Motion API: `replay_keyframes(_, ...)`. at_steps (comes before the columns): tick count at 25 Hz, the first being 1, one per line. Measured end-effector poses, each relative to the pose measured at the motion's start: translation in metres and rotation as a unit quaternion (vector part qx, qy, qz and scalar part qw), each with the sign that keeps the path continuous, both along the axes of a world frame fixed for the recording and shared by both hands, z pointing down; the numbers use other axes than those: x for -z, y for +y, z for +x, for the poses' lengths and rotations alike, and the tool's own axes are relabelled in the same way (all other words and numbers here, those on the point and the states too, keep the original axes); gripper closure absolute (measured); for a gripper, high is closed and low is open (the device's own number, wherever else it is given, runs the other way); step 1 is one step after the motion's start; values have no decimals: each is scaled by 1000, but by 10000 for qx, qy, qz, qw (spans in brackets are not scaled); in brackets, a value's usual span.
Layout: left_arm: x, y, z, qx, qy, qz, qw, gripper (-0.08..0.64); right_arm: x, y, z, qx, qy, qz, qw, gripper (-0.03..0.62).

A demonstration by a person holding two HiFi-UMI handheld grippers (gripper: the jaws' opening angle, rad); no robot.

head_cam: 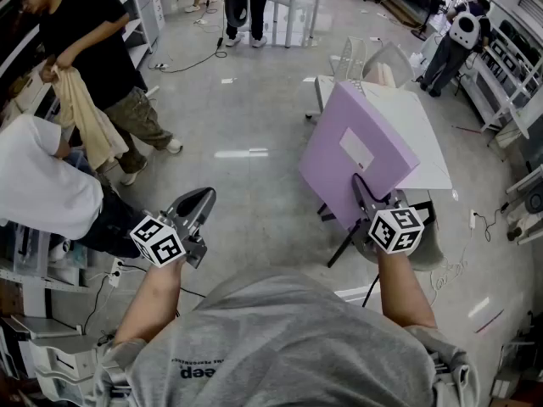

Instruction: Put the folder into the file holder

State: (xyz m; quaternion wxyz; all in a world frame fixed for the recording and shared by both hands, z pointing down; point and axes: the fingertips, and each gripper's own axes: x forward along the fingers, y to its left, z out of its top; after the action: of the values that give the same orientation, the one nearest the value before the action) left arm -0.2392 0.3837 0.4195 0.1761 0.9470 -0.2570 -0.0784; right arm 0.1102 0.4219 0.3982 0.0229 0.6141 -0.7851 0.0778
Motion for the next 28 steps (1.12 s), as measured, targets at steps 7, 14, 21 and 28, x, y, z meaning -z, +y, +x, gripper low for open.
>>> replay_keyframes(7, 7, 7, 7, 126, 77, -223, 9996, 500, 3, 3, 9, 49, -21, -22, 10000, 476)
replay_keyframes(14, 10, 14, 27, 216, 50, -197, 9996, 500, 4, 3, 30, 112, -117, -30, 9999, 476)
replay_keyframes(21, 12, 25, 64, 318, 59, -191, 9993, 500, 4, 10, 66, 222, -275, 22, 9994, 471)
replay_keyframes(28, 8, 24, 96, 395, 127, -192, 9990, 500, 2, 6, 99, 317, -266, 48, 9991, 471)
